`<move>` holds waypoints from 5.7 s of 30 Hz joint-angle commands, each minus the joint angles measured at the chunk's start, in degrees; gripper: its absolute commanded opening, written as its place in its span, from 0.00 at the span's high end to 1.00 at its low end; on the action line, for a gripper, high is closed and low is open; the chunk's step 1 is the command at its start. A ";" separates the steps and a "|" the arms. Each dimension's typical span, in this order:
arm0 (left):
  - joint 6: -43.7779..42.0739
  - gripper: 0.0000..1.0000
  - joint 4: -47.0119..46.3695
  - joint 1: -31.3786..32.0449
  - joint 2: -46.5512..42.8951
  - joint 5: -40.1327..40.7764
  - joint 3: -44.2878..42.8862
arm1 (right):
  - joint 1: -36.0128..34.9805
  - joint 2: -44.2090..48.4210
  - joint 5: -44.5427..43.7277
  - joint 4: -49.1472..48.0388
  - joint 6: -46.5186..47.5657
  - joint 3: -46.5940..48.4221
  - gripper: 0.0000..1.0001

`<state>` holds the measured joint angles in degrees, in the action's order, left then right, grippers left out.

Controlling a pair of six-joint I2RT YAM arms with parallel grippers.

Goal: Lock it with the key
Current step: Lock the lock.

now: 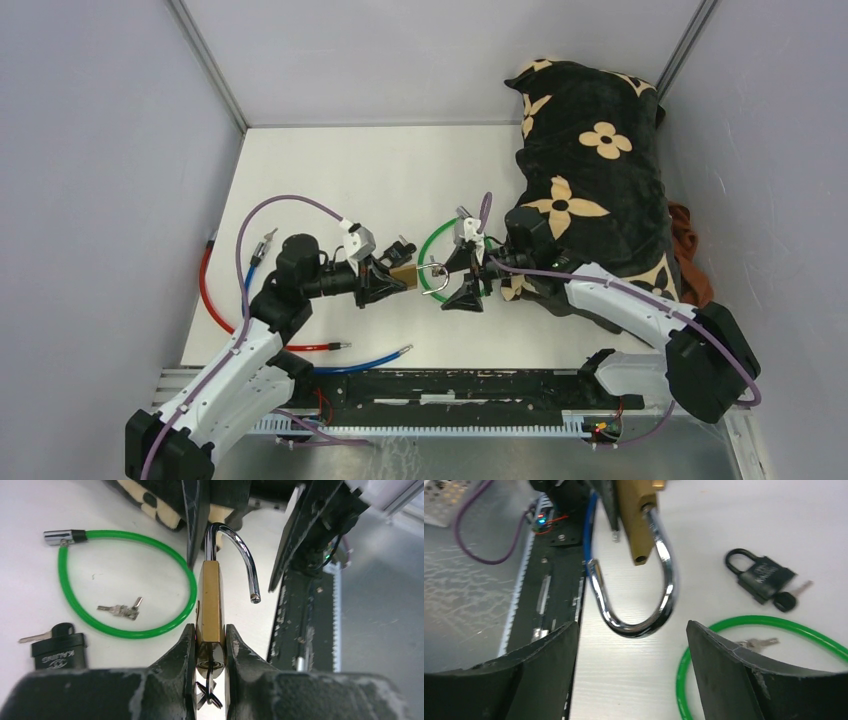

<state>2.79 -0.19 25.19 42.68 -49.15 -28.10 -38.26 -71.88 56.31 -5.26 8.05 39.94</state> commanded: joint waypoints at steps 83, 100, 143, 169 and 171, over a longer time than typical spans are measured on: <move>-84.19 0.65 -41.51 24.50 17.54 42.53 7.06 | -6.99 0.51 -54.03 -33.48 -83.71 -2.71 1.00; -83.86 0.67 -39.11 24.42 17.44 46.36 5.51 | -6.63 1.17 -54.12 -36.46 -86.18 -4.90 1.00; -45.76 0.98 -7.51 24.47 19.59 44.52 -5.32 | -3.08 -6.37 -42.01 -44.01 -92.18 -14.22 0.58; -2.94 0.98 -10.14 11.85 14.49 25.44 -7.13 | 2.39 -0.41 -20.09 -1.83 2.99 4.36 0.28; 0.47 0.98 -9.36 11.48 13.64 26.84 -7.89 | 2.43 0.24 -24.25 -1.43 5.23 2.66 0.25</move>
<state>-4.45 -2.96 37.04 60.62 -17.61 -31.24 -36.18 -73.45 35.75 -16.49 -10.20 44.51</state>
